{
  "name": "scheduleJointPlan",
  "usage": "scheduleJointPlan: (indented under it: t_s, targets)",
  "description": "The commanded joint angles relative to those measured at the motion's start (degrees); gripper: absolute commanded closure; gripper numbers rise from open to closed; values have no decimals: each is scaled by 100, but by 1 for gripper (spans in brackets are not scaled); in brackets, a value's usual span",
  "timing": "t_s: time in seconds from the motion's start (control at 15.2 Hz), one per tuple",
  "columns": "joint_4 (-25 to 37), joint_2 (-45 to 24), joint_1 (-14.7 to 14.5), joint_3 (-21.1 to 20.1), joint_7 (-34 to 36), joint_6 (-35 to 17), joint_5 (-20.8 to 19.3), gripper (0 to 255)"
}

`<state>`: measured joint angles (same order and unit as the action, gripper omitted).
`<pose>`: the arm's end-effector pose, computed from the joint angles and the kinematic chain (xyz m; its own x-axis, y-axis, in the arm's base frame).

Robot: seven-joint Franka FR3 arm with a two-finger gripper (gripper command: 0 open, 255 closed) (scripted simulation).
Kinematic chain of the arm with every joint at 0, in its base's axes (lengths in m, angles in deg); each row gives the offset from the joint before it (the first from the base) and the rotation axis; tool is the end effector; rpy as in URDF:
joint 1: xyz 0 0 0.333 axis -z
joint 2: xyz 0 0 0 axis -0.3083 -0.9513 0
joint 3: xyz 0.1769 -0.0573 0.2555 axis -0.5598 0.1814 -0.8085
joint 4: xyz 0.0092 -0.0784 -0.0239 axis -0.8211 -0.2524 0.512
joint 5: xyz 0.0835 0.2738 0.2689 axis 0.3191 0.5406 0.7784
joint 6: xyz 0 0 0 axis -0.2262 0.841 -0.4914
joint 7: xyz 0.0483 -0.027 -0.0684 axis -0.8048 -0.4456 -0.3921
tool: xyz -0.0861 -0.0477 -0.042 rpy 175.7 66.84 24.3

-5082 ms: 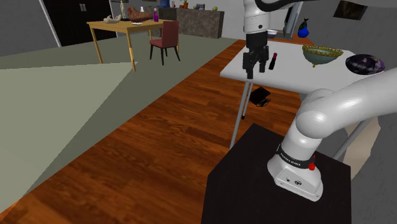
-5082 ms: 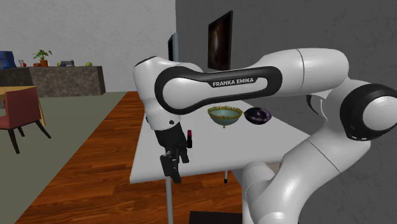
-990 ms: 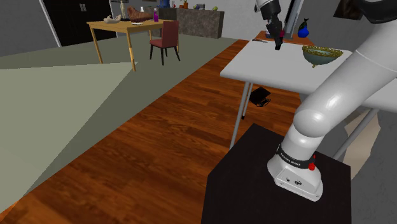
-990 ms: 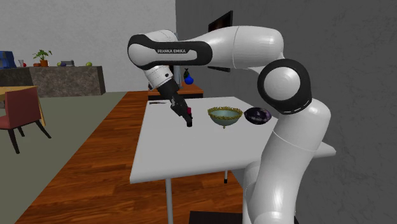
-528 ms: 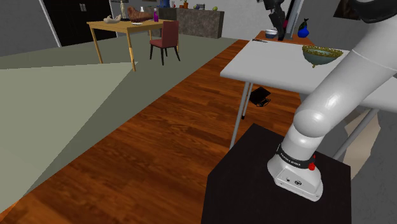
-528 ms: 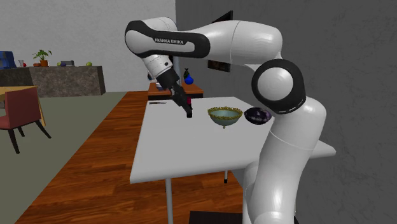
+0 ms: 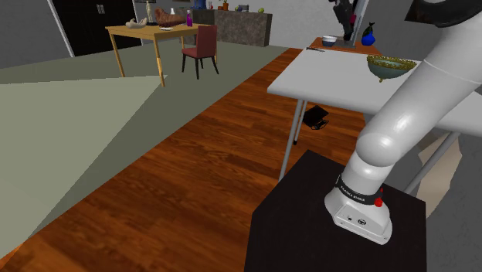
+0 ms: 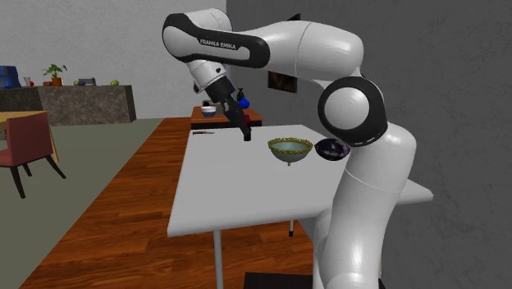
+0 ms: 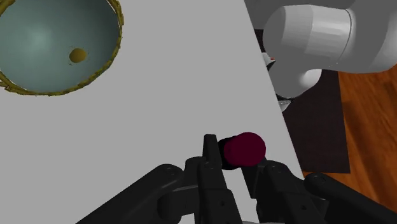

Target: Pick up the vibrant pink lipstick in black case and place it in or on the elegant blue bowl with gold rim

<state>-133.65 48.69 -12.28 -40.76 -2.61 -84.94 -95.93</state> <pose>0.3246 -0.2379 0.6953 0.8428 -0.0203 -0.5378 -0.0214 -0.9998 0.0042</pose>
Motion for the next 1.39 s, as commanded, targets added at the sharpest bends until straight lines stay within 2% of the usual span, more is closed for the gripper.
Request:
scheduleJointPlan:
  t_s: [0.0,0.66,1.12,1.32]
  targets:
    - [-54,57,86,159,-305,-88,-198,255]
    - [-132,68,555,1140,-1882,-793,-1062,255]
    - [245,-459,977,2040,-3128,-1528,-1277,255]
    - [-94,-322,973,2012,-2952,-1703,-1291,255]
